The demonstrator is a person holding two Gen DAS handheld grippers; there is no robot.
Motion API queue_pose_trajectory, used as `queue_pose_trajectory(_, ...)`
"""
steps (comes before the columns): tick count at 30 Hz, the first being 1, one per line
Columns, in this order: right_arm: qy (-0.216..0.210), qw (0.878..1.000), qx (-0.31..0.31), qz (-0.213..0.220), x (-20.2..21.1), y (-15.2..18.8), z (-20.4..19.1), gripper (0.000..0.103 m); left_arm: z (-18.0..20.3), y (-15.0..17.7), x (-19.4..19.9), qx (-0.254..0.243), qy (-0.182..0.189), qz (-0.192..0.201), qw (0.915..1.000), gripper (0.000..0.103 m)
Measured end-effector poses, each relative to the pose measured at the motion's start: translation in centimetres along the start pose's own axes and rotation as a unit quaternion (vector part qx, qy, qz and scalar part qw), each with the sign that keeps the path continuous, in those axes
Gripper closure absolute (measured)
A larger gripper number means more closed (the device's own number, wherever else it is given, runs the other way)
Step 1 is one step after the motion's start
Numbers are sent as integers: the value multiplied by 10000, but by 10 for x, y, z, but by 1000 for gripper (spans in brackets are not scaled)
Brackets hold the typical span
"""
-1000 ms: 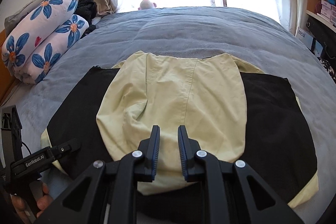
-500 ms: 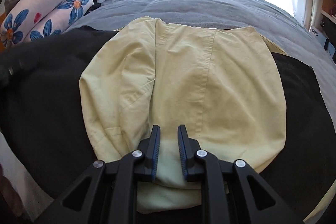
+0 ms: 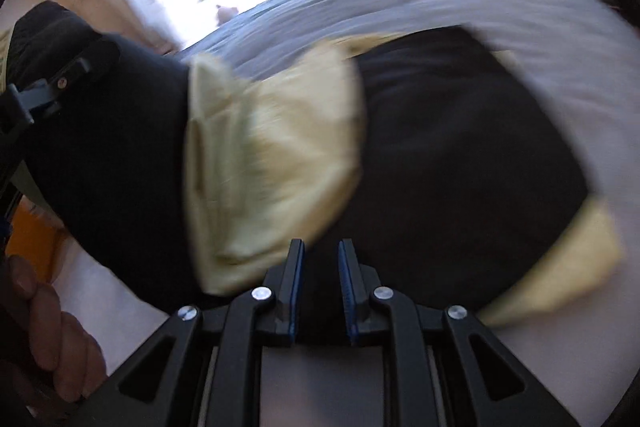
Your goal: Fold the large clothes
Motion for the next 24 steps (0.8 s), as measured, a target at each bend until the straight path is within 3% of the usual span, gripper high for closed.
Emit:
queue_pose_trajectory(4,844,9931,-803,165,39,8,86,86,63,33,-39,-359,427,-554,9969,97)
queue_pose_trajectory(6,1109,9881,-1034,243,51,14,114,86,91,65,-65,-607,555,-1037,9912,97)
queue_pose_trajectory(10,1266,9842,-1232,115,52,29,142,86,110,125,-104,-789,523,-1808,9790,96)
queue_pose_trajectory(13,1191,9844,-1296,20,49,38,147,86,113,139,-110,-863,523,-1936,9759,95)
queue_pose_trajectory(15,1137,9853,-1278,-17,49,38,145,86,113,134,-106,-773,640,-2017,9743,81)
queue_pose_trajectory(17,992,9869,-1274,-51,48,35,140,86,112,131,-98,-591,868,-2237,9690,47)
queue_pose_trajectory(19,919,9876,-1269,-55,49,31,138,86,108,124,-85,-497,920,-2238,9690,25)
queue_pose_trajectory(23,855,9895,-1162,68,66,20,131,85,90,105,-47,-217,976,-2160,9713,24)
queue_pose_trajectory(24,825,9899,-1149,110,68,15,132,79,81,100,-39,-50,950,-2130,9724,24)
Point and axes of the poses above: each gripper's, at about its wrist camera, not at the fingertips, and x roughly against the way its jaws point, z to its right, y to its underside, the point moved 7 cm from there along -x, roughly the way its jaws point, and after that the axes turned 12 degrees about x, right-handed, at the moved point
